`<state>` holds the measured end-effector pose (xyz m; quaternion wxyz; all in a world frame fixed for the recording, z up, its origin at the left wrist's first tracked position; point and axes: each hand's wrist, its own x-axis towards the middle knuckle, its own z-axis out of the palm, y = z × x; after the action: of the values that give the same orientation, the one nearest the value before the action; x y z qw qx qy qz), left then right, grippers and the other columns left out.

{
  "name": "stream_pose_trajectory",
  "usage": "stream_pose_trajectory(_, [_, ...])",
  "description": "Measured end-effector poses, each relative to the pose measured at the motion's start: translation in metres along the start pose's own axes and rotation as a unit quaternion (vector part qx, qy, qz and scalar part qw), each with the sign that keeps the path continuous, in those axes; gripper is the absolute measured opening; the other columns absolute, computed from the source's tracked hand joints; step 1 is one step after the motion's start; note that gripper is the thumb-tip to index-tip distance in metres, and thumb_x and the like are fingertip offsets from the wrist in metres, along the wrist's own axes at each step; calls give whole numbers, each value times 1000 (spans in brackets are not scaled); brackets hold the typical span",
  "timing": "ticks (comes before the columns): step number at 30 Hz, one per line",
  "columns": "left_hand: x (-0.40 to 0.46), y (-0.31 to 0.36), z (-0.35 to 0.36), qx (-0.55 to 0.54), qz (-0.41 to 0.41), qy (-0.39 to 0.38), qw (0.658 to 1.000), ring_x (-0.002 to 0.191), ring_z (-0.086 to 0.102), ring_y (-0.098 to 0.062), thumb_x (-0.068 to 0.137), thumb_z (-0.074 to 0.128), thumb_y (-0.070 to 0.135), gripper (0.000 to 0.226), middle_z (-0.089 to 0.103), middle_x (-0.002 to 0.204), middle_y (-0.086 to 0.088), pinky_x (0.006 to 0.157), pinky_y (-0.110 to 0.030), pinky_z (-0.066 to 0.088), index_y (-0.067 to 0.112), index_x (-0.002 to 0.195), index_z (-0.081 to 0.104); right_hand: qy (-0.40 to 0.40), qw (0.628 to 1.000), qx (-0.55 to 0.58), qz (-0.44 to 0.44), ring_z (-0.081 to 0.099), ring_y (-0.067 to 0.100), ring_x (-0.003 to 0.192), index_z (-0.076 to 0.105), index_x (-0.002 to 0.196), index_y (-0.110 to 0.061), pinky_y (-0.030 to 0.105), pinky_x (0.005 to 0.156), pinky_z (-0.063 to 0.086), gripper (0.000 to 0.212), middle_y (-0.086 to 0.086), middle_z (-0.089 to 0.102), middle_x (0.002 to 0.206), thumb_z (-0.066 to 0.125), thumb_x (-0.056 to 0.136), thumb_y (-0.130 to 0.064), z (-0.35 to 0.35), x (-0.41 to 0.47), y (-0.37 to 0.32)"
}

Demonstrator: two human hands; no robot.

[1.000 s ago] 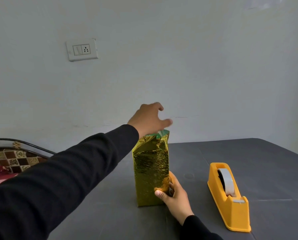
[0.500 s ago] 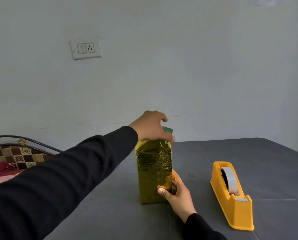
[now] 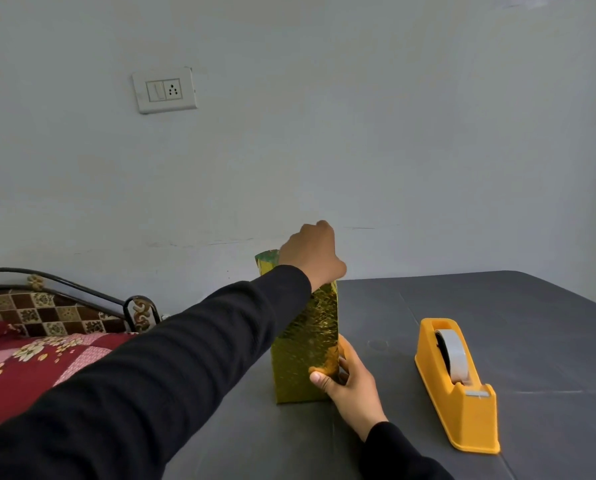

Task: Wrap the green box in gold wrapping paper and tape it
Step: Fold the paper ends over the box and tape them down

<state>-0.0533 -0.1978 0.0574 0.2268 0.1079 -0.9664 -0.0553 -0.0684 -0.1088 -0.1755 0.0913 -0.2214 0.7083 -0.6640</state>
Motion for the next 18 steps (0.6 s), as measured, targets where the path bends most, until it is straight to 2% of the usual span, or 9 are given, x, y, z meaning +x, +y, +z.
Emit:
stream_pose_trajectory(2, [3,-2,-4,-23,5,51,998,91,62,-29,84,64,21,43,59,104,-7,71,-36,53,10,124,52,-1,1000,2,2,41,17,143,30,156,-34,36,113,40,86,-19,49,133,80,87,-28,-1,-1,0])
stream_pose_trajectory(5, [7,-9,-17,-67,7,123,990,87,64,-28,86,62,25,47,65,98,-5,74,-36,54,15,131,53,-1,1000,6,7,41,11,138,30,149,-44,31,110,40,82,-27,49,129,81,87,-30,-1,0,0])
stream_pose_trajectory(7, [4,-13,-21,-97,13,146,984,90,65,-25,88,62,30,48,69,96,-2,77,-33,53,19,134,54,1,1000,7,8,41,14,142,30,152,-42,34,113,40,85,-21,49,140,81,86,-32,-1,0,1])
stream_pose_trajectory(9, [-5,-13,-22,-121,34,167,978,87,65,-19,90,61,32,43,70,84,4,82,-33,54,23,132,56,4,1000,10,11,40,18,145,29,156,-37,38,114,40,88,-12,48,148,82,85,-32,-1,1,1])
stream_pose_trajectory(11, [-19,-10,-18,-148,68,187,969,74,67,-14,91,61,32,36,67,65,8,88,-35,57,25,126,59,3,1000,21,22,40,18,145,30,156,-37,40,114,40,88,-14,48,145,82,85,-31,-1,0,-1])
stream_pose_trajectory(13, [-35,-6,-9,-175,104,200,958,60,64,-8,91,61,29,29,62,54,9,82,-33,59,25,120,62,4,999,32,44,38,18,146,31,156,-38,43,116,39,87,-10,46,151,83,86,-28,-2,0,0])
stream_pose_trajectory(15, [-52,-2,3,-189,146,210,948,52,59,-5,92,63,26,23,58,51,10,70,-31,58,24,115,65,17,995,68,68,39,17,145,35,156,-37,43,114,43,85,-7,44,154,82,87,-21,-8,-3,-2])
stream_pose_trajectory(18, [-70,5,32,-211,204,206,934,50,55,-10,92,65,20,18,55,52,9,55,-29,52,21,109,66,100,988,104,51,54,9,129,53,144,-28,24,90,50,60,-9,56,140,74,91,-13,-27,-16,-16])
